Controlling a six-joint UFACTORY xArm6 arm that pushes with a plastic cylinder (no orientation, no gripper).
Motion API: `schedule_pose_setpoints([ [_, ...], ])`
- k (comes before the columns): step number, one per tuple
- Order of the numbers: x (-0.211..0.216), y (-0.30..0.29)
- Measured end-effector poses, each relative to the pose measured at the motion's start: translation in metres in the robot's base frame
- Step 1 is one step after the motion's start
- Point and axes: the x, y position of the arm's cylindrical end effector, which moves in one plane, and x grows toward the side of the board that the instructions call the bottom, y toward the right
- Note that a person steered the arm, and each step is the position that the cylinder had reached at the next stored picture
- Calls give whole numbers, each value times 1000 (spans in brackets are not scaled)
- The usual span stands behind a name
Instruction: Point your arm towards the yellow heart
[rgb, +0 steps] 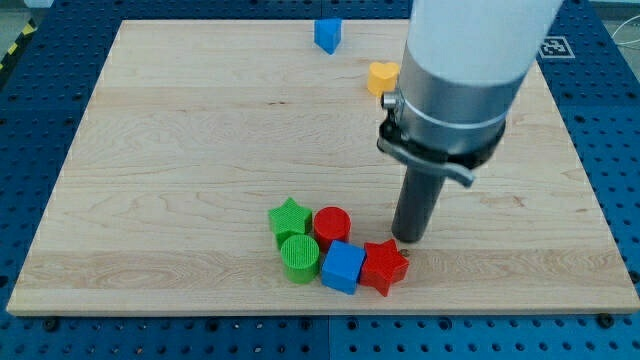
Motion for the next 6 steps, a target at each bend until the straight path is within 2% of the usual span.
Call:
schedule_pose_setpoints([
  [1, -37, 0],
  [4, -129, -71],
  [6, -201, -71],
])
